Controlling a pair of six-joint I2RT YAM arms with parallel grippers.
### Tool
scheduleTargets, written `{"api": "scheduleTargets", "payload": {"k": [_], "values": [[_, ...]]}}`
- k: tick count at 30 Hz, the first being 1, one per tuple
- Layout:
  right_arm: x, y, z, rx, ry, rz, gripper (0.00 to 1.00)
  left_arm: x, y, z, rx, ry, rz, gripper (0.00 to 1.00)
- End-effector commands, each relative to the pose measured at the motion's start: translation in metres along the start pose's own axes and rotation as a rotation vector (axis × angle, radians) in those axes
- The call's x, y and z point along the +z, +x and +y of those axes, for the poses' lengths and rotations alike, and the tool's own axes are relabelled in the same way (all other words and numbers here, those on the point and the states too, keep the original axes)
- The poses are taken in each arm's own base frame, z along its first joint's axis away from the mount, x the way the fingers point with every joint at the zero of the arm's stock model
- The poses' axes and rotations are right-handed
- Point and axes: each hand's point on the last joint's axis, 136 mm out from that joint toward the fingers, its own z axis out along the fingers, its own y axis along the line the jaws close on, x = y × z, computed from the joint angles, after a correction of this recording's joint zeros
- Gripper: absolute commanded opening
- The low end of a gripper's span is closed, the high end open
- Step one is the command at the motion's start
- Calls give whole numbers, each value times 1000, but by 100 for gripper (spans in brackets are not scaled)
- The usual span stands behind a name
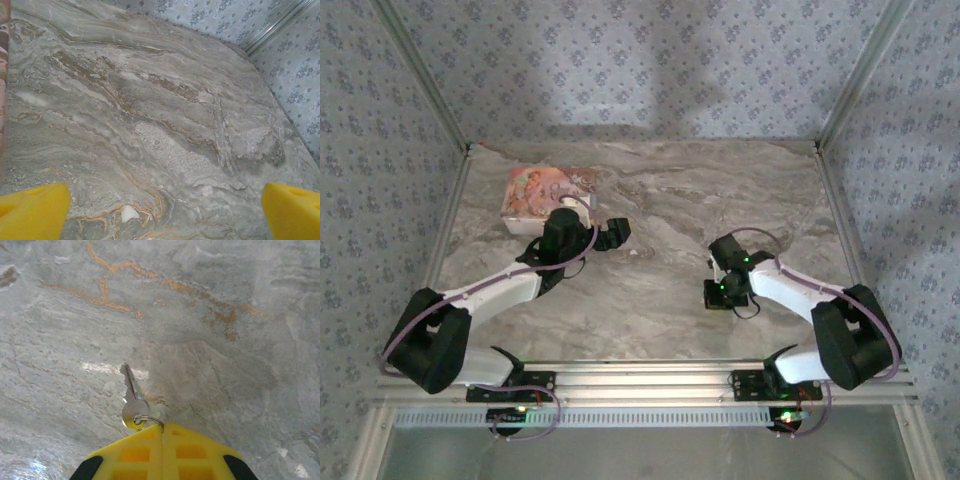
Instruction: Unlock the padlock with the key
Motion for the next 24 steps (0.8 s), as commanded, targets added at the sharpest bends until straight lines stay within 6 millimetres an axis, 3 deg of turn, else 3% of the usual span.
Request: {"api": "scheduleTargets", "payload": {"k": [1,12,24], "values": [[-15,-9,11,-18,-31,-47,0,-2,-16,-12,-5,18,-38,98],[-24,-15,13,-49,-18,-96,0,6,-7,-14,-164,36,16,98],[-60,-48,30,-132,0,-255,0,41,26,-48,-662,192,267,93]]}}
